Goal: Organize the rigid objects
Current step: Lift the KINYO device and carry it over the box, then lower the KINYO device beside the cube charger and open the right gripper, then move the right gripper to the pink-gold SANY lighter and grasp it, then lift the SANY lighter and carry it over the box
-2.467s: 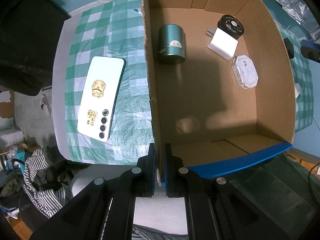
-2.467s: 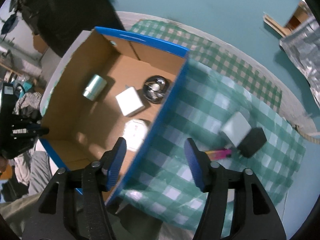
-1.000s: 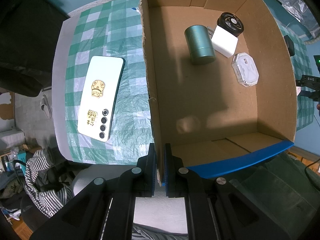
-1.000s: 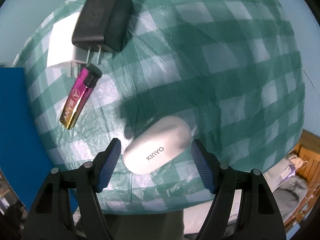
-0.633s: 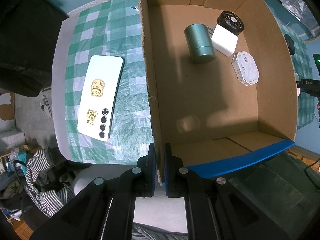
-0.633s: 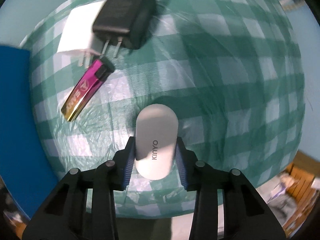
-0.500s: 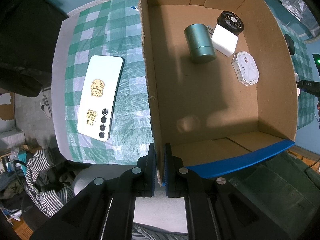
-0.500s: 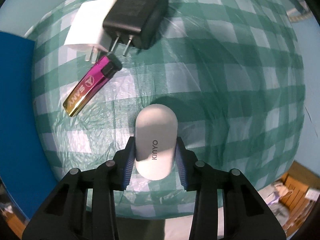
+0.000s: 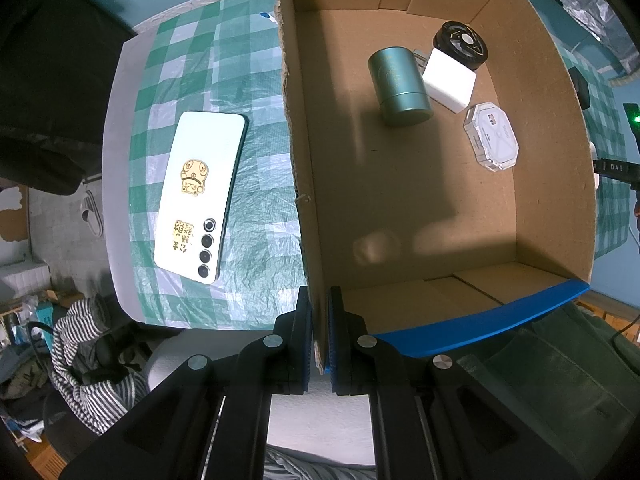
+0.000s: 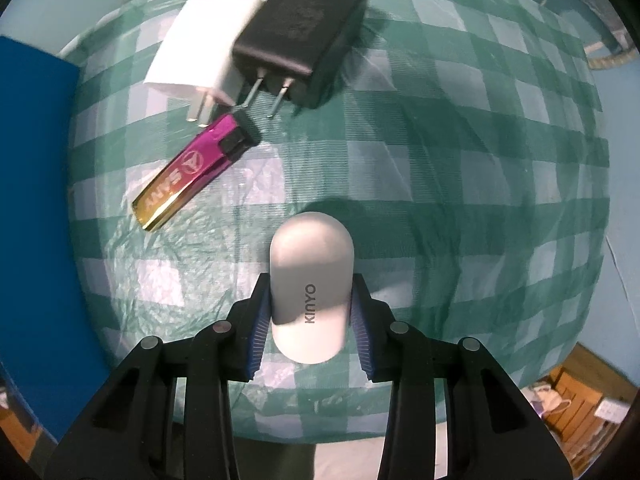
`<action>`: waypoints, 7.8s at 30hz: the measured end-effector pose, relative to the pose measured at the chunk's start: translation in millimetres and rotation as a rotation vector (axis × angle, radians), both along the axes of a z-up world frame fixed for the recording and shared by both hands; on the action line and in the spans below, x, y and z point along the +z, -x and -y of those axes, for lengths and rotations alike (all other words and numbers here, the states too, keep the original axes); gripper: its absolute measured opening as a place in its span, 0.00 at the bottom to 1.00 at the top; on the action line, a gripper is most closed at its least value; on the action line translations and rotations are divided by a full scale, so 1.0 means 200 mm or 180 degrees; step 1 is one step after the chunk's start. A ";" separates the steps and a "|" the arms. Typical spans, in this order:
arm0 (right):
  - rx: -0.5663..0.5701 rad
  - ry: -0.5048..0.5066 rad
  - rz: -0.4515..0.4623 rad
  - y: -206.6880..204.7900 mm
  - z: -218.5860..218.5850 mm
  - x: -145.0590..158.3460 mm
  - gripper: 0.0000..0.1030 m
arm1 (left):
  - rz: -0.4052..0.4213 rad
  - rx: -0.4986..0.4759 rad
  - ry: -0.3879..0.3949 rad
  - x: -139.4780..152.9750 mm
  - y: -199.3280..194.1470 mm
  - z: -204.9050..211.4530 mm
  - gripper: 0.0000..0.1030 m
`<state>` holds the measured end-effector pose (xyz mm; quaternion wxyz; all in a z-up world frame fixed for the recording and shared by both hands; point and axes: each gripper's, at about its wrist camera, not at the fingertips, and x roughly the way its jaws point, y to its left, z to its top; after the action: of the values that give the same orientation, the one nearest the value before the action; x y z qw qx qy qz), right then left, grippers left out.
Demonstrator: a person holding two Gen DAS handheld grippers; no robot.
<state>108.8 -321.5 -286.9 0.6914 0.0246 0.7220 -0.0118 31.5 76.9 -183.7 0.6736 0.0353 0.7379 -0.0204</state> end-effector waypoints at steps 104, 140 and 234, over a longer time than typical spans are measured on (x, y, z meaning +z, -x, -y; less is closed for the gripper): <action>0.1922 -0.0237 0.0595 -0.14 -1.09 0.65 0.43 | 0.0044 0.0000 0.0011 0.02 0.02 -0.01 0.05; -0.0107 -0.0335 0.0078 -0.30 -0.25 0.21 0.68 | 0.0035 0.0050 0.0039 0.01 0.02 -0.01 0.05; 0.1412 -0.0251 0.0343 -0.09 -0.71 0.60 0.22 | 0.0001 0.0030 0.0036 0.01 0.02 -0.01 0.07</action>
<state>126.6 -179.0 -167.5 0.7130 -0.1072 0.6717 0.1700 27.6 78.7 -182.2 0.6740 0.0280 0.7379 -0.0214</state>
